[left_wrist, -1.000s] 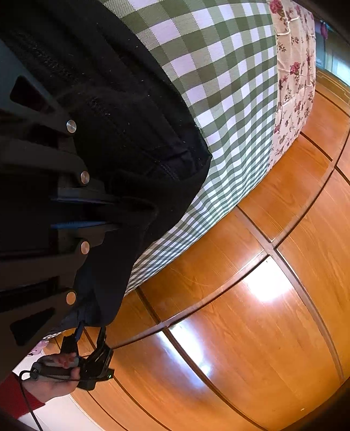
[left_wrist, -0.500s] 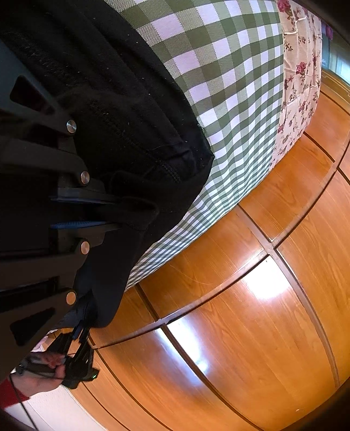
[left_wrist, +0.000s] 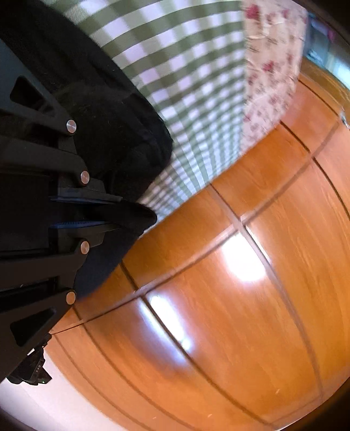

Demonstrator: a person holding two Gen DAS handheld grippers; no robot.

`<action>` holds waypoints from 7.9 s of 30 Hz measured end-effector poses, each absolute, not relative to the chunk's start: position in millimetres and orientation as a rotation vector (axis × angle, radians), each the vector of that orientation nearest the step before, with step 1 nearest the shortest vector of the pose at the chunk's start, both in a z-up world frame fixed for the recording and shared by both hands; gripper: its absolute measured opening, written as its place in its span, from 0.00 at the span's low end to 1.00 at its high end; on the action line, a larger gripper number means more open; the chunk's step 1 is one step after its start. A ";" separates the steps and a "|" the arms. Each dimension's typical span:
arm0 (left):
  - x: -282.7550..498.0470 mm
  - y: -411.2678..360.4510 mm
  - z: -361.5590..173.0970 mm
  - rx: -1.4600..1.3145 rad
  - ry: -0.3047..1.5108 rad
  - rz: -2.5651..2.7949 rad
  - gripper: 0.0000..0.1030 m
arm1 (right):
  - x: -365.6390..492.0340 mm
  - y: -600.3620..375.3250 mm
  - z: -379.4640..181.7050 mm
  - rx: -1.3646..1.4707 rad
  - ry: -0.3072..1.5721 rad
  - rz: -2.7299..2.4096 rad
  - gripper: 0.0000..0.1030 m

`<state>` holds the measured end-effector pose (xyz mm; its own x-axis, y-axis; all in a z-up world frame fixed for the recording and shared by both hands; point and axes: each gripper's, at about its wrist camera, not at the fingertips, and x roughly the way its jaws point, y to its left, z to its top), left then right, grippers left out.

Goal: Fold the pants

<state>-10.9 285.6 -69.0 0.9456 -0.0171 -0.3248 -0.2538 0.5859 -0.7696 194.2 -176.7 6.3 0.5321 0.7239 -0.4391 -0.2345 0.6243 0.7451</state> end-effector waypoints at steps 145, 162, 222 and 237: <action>1.6 100.7 -75.6 -0.480 0.698 -0.027 0.29 | 24.8 -501.5 -40.5 0.847 0.551 -0.002 0.10; 5.6 96.2 -78.6 -0.478 0.736 -0.071 0.30 | 28.1 -530.7 -74.9 1.031 0.620 -0.069 0.24; 10.0 157.6 -74.9 -0.468 0.714 0.220 0.30 | 134.7 -88.8 -26.2 0.268 0.906 0.737 0.08; -9.1 208.1 -78.2 -0.614 0.684 0.397 0.31 | 76.5 -245.8 -26.9 0.414 0.832 0.447 0.34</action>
<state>-9.1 208.1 -78.2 0.7122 0.1412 -0.6876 -0.5273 0.7543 -0.3912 76.5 -245.8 -26.9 0.5925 0.5291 -0.6074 -0.2142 0.8304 0.5144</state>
